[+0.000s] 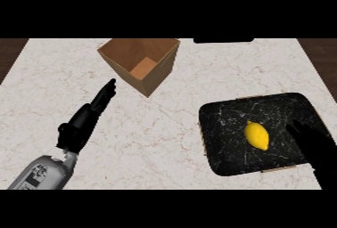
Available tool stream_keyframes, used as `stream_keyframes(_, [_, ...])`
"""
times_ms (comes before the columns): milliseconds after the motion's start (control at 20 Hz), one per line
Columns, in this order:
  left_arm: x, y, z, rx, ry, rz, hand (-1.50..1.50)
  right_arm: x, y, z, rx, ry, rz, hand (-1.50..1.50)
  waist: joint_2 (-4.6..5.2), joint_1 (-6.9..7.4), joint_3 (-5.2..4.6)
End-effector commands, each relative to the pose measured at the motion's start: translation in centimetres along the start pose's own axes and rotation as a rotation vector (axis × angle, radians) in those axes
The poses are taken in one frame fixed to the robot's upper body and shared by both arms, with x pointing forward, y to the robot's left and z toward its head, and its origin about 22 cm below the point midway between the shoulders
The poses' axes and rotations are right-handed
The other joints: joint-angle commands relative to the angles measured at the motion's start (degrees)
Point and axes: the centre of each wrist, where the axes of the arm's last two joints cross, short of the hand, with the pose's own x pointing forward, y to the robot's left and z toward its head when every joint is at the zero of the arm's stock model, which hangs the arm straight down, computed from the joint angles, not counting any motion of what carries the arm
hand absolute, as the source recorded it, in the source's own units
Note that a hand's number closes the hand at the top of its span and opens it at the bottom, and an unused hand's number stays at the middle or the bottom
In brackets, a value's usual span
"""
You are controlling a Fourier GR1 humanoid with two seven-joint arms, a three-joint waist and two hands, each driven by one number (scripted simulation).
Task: Pick the lemon from the tray and place it in the cardboard box
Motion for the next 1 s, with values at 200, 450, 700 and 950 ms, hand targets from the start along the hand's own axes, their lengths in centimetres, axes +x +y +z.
stream_keyframes(200, [1.1,-1.6,0.0,-0.024,-0.031,0.007,0.00,4.9,-2.0,1.2,0.102,0.146,-0.042,-1.50,0.46,2.26,0.33])
stream_keyframes(450, [-0.9,-0.5,-0.8,-0.033,-0.005,0.010,0.00,7.1,-1.5,0.0,0.098,0.139,-0.066,-1.50,0.53,2.27,0.33])
stream_keyframes(700, [1.5,-1.5,-0.4,-0.046,-0.031,0.006,0.00,4.0,0.3,-4.1,0.129,0.197,-0.040,-1.50,0.50,2.32,0.37])
stream_keyframes(950, [0.4,-3.4,-0.8,-0.033,-0.022,0.009,0.00,5.9,3.0,-3.2,0.181,0.225,-0.008,-1.50,0.46,2.12,0.36])
